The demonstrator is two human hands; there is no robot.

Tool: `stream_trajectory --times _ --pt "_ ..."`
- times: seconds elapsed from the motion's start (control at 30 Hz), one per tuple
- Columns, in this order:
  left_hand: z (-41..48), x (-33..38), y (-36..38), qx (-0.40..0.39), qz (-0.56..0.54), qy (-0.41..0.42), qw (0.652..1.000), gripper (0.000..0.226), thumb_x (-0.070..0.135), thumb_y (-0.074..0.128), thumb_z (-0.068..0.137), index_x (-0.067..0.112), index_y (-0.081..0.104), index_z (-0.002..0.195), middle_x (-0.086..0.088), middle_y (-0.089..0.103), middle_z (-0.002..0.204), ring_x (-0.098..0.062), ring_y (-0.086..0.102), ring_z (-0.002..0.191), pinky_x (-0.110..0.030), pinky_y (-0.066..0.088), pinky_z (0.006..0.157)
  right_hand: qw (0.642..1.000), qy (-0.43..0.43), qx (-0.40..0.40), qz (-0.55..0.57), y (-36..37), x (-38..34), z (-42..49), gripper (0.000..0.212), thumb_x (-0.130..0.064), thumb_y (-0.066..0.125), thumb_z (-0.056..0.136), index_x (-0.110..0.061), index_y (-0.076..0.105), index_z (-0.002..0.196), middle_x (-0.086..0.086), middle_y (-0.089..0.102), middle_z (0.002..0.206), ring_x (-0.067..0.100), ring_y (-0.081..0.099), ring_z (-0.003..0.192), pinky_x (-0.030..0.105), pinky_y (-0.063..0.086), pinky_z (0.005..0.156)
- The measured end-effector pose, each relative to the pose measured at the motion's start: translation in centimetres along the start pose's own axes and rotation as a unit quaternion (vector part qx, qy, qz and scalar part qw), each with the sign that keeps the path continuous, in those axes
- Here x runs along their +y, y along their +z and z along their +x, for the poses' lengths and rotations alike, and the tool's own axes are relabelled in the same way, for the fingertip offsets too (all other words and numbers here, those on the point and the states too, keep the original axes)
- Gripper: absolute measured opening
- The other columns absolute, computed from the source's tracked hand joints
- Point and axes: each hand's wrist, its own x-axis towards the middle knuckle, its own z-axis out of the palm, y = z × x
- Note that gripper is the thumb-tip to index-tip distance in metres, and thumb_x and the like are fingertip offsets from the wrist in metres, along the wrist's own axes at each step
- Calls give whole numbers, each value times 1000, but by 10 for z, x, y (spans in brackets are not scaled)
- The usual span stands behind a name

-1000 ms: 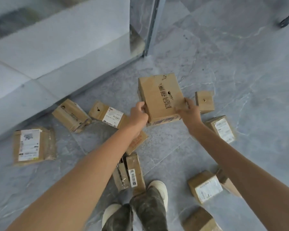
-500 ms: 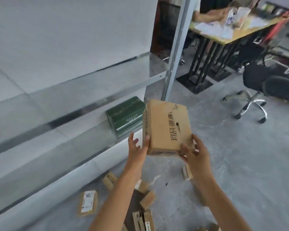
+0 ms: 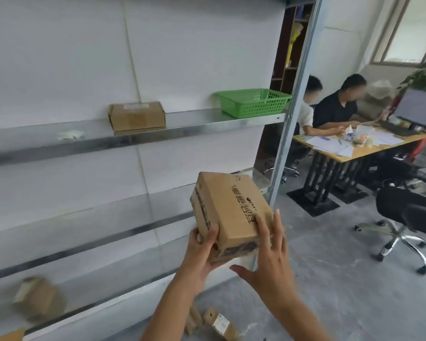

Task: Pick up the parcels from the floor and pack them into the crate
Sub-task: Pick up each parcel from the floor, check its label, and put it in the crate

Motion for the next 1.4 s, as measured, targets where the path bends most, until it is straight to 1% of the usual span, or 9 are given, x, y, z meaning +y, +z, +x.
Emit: stream_trajectory --times 0.17,0.3,0.4,0.53,0.7,0.83,0.97,1.13,1.4 --pt "-79 21 24 41 85 59 994 122 74 78 30 25 31 131 2 57 125 -17 61 111 -47 53 90 995 -48 90 5 -38 -26 -22 114 -50 82 55 -20 18 145 11 19 153 32 28 138 52 34 109" --pt "-142 39 25 11 93 104 990 69 61 60 77 26 38 133 0 58 127 -17 63 111 -47 46 100 989 -84 104 68 -70 -46 -42 108 -59 74 57 -22 20 143 5 25 149 24 33 136 49 37 108" --pt "-190 53 23 3 69 145 987 42 44 47 90 23 46 127 -3 58 125 -20 65 107 -46 48 98 979 -132 116 100 -89 -69 -59 110 -51 81 57 -18 20 143 5 25 148 21 32 136 40 36 109" --pt "-248 68 14 7 72 190 979 41 38 53 88 16 49 122 -2 65 116 -28 65 105 -45 47 98 974 -129 129 132 -109 -112 -84 112 -50 78 56 -17 17 142 5 32 143 21 40 128 32 50 87" --pt "-324 90 -23 106 192 272 937 29 26 49 96 23 53 124 0 64 121 -21 61 113 -36 48 95 939 -86 3 333 -131 -174 -130 101 -43 85 59 -35 19 136 -11 52 118 6 58 101 23 53 77" --pt "-383 101 -76 272 288 309 864 53 31 64 87 39 38 132 14 39 136 -5 38 124 -28 37 95 866 10 -179 468 -134 -221 -172 88 -53 70 62 -36 28 138 -7 59 117 15 67 92 39 58 79" --pt "-450 98 -118 212 287 286 889 49 39 67 82 44 45 126 19 54 129 -3 51 119 -33 43 102 815 58 -289 499 -128 -263 -220 70 -65 56 71 -34 42 133 3 67 109 29 70 86 46 59 71" --pt "-515 75 -147 174 198 250 932 52 41 73 73 45 47 118 16 57 125 -12 57 116 -46 48 98 793 79 -332 505 -124 -299 -273 68 -73 46 78 -19 56 118 11 65 82 23 58 60 36 53 56" --pt "-600 31 -160 238 179 191 935 60 42 71 67 37 42 120 7 53 122 -11 59 111 -43 54 90 803 106 -357 466 -115 -324 -341 69 -75 28 81 -20 63 105 11 58 73 18 48 51 32 46 50"
